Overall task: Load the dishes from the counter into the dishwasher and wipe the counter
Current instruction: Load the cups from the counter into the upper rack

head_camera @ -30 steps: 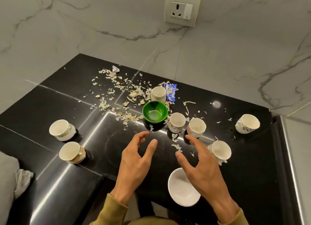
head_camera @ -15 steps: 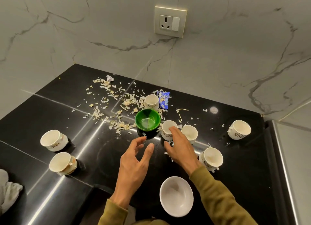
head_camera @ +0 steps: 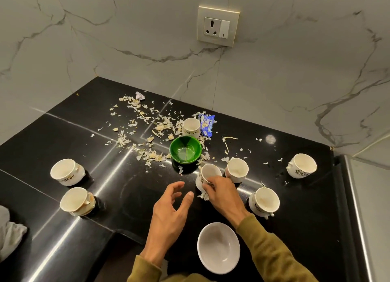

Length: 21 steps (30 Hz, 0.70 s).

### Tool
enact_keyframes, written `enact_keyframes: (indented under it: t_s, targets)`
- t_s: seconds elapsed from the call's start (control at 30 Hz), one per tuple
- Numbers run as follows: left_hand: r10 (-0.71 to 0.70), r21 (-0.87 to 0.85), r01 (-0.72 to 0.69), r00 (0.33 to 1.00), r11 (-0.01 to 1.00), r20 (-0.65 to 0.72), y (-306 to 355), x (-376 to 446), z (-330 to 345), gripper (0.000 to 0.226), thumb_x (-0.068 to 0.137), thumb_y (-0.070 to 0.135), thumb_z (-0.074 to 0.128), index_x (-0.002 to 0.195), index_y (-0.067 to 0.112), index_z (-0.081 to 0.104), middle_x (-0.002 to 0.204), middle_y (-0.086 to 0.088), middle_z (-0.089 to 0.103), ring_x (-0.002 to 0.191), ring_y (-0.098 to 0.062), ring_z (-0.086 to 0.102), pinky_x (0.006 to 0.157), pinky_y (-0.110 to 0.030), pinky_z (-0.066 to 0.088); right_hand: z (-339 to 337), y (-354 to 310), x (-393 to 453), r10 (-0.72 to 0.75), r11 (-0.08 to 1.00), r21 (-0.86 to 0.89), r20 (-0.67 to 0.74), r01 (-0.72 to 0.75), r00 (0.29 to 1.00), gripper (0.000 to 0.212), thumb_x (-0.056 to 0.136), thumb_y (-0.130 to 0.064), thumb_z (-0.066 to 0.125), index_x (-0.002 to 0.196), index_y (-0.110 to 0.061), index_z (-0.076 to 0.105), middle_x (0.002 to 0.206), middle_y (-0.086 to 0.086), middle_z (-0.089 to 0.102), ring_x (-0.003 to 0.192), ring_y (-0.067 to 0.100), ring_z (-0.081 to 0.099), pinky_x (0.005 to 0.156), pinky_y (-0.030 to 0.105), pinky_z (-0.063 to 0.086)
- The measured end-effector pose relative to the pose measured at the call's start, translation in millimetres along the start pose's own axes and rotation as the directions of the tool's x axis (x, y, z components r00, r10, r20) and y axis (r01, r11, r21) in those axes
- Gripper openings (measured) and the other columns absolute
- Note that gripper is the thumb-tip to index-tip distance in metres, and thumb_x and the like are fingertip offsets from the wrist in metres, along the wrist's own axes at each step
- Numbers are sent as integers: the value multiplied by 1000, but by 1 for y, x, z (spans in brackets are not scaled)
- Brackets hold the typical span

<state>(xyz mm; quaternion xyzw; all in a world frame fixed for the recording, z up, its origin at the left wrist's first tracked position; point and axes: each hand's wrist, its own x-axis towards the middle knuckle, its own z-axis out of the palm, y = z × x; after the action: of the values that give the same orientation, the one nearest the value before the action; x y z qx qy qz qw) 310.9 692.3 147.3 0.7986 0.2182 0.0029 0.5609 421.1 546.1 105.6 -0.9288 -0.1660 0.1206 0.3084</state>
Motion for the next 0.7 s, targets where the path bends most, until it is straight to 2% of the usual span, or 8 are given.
enact_keyframes:
  t_s: [0.1,0.17,0.27,0.33,0.43,0.53,0.6,0.7]
  targets:
    - [22,77,-24,999,997,33,-2,1,6,48,91,38,67,135,36,49,139,12,54,125,-5,51,101,-21,40,-19,-6,-19,6,976,220,-69,10,998,15,92,-27,63,86,-16,70,79,-4,67,73,8,60,65,22,45]
    - [50,129,-59,996,990,70,-2,1,11,61,89,35,70,143,37,41,141,17,47,128,-3,47,98,-16,36,-34,-12,-33,14,945,328,-82,14,997,12,93,-26,65,89,-17,72,80,-8,69,75,6,62,64,14,44]
    - [108,142,-128,985,982,137,1,0,22,80,85,27,74,149,40,30,144,24,39,131,3,41,105,-17,35,-50,-20,-51,10,897,442,-76,25,997,12,93,-27,66,98,-20,75,88,-10,73,82,4,67,71,15,50]
    - [140,120,-163,974,979,179,6,-1,31,82,83,24,76,149,41,31,142,24,43,129,3,44,107,-20,39,-55,-23,-61,19,871,490,-98,32,995,16,92,-29,67,104,-22,75,94,-13,74,89,3,67,77,18,53]
    - [167,41,-180,963,983,209,16,-3,41,69,82,23,79,136,43,42,129,23,55,118,7,54,93,-12,47,-55,-27,-74,36,870,490,-158,47,987,19,91,-33,68,107,-26,75,99,-14,74,94,2,67,83,23,55]
    - [179,-4,-183,959,983,218,23,-6,47,60,83,18,79,122,47,45,115,24,59,107,14,56,80,-4,46,-49,-29,-85,30,884,463,-201,67,979,20,94,-34,64,108,-25,74,99,-12,73,92,3,68,82,26,57]
    - [177,-18,-177,959,984,222,24,-5,48,57,83,18,79,117,50,47,108,26,62,105,13,58,79,-5,47,-46,-30,-91,14,904,420,-212,78,977,20,96,-36,59,107,-26,72,95,-13,72,88,4,67,78,28,57]
    - [188,-17,-189,956,982,223,22,-4,50,59,84,15,78,115,54,48,111,28,63,107,10,59,81,-6,46,-44,-32,-98,-21,933,348,-212,96,977,24,98,-43,52,104,-28,70,86,-14,70,78,6,65,70,30,55]
